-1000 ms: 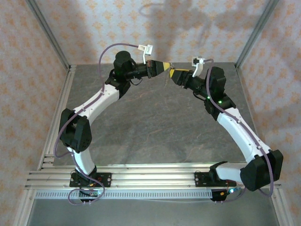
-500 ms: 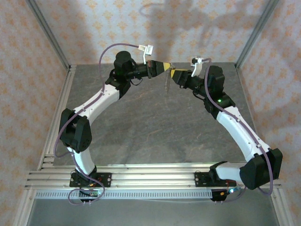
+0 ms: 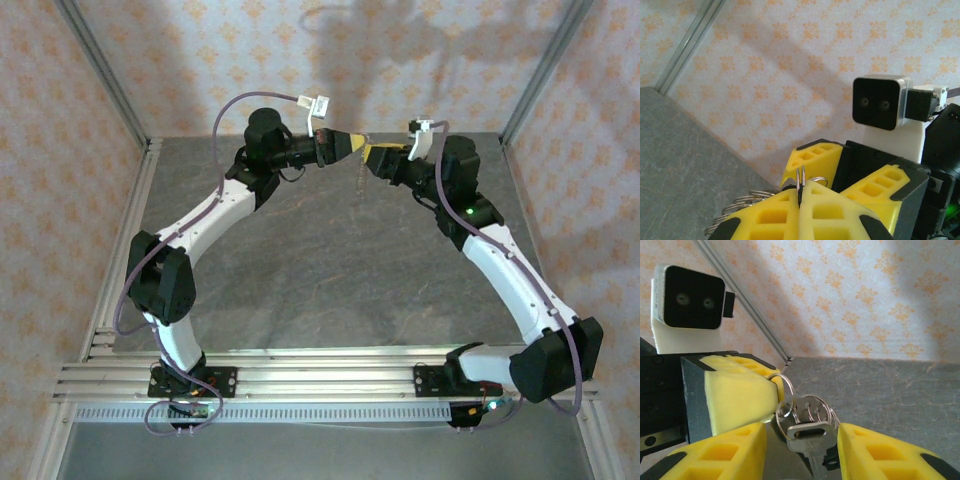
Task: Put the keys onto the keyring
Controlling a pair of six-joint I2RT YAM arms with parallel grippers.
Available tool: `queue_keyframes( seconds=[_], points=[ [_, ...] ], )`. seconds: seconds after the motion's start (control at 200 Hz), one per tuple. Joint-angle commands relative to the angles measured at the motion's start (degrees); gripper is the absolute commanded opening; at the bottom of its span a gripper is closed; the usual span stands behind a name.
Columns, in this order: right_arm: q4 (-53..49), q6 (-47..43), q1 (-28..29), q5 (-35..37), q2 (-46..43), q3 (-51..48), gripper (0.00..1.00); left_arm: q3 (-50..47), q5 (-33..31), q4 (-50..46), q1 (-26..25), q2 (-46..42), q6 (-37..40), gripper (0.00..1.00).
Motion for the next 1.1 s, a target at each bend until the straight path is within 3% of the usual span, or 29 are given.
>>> queue_keyframes(
  seconds=[0.0, 0.14, 0.365, 0.876, 1.096],
  points=[
    [-0.03, -1.5, 0.35, 0.44, -1.16, 2.44, 0.42, 2.46, 0.8, 1.05, -0.35, -0.75, 1.2, 0.0],
    [-0.08, -1.46, 0.33, -0.47, -0.47, 2.93, 0.32, 2.55, 0.9, 0.94, -0.36, -0.74, 1.29, 0.0],
    [-0.5, -1.61, 0.53, -2.95, -0.48, 2.58, 0.0, 2.77, 0.44, 0.6, -0.42, -0.65, 1.38, 0.0],
    [-1.61, -3.09, 7.3, -3.93, 1.68, 2.42, 0.0, 2.38, -0.86, 1.52, -0.54, -0.57, 1.03, 0.0],
    [-3.37, -3.71, 6.32, -2.79, 0.7, 1.86, 0.01, 1.82, -0.95, 2.01, -0.54, -0.65, 0.85, 0.0]
  ],
)
